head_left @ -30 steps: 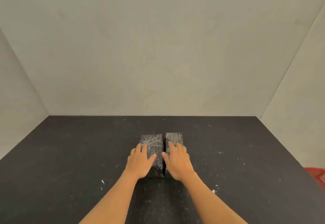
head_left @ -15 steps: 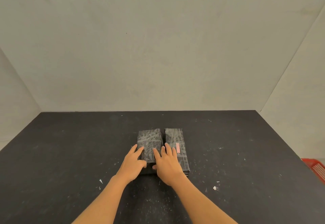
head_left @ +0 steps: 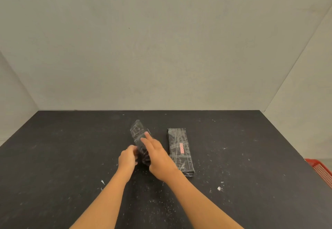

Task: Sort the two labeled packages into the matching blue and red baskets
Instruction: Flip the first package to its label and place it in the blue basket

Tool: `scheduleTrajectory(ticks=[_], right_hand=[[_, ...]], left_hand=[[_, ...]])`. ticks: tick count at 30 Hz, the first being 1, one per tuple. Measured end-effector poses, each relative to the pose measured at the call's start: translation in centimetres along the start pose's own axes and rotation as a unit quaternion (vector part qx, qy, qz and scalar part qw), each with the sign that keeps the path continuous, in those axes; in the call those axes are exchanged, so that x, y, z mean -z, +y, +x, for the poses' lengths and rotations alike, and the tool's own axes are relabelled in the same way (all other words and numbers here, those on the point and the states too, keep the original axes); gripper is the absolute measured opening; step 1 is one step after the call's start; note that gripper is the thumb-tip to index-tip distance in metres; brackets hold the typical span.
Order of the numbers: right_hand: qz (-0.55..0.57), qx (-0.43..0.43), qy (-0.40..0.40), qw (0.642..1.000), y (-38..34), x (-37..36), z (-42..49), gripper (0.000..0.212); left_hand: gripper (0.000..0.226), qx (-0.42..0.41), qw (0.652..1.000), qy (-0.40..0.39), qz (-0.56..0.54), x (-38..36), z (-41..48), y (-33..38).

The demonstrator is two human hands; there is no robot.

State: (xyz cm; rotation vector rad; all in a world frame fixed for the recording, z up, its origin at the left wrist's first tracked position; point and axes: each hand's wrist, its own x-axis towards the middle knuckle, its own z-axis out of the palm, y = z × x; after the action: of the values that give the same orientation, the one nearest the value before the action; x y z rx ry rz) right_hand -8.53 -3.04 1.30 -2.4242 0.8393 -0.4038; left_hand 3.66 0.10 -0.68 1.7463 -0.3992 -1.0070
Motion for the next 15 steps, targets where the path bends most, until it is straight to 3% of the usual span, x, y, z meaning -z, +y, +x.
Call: scheduleTrajectory(ticks=[2,6,9,12,15], right_hand=[[0.027,0.016,-0.026,0.999,-0.4,-0.8,-0.3,0.085],[0.089,-0.038,-0.031,0.995,-1.3,-2.1,-0.9,0.078],[-0.033,-0.089,-0.032,0.995,-0.9,-2.9,-0.8,0.065],[-0.127,-0.063,-0.07,0.987,-0.2,-3.2,-0.8,0.057],[-0.17,-0.026,-0.115,0.978,0.6,-2.9,-0.8,0.061]], left_hand=[[0.038,0.011,0.998,0.047,-0.034,0.5,0.4,-0.2],[0.054,-0.017,0.995,0.079,0.062,1.3,0.8,-1.1],[0.051,-0.046,0.986,0.115,0.114,1.4,0.5,-1.4],[0.045,-0.078,0.973,0.148,0.157,1.9,0.6,-1.6],[0.049,-0.142,0.952,0.133,0.238,3.2,1.1,-2.0]])
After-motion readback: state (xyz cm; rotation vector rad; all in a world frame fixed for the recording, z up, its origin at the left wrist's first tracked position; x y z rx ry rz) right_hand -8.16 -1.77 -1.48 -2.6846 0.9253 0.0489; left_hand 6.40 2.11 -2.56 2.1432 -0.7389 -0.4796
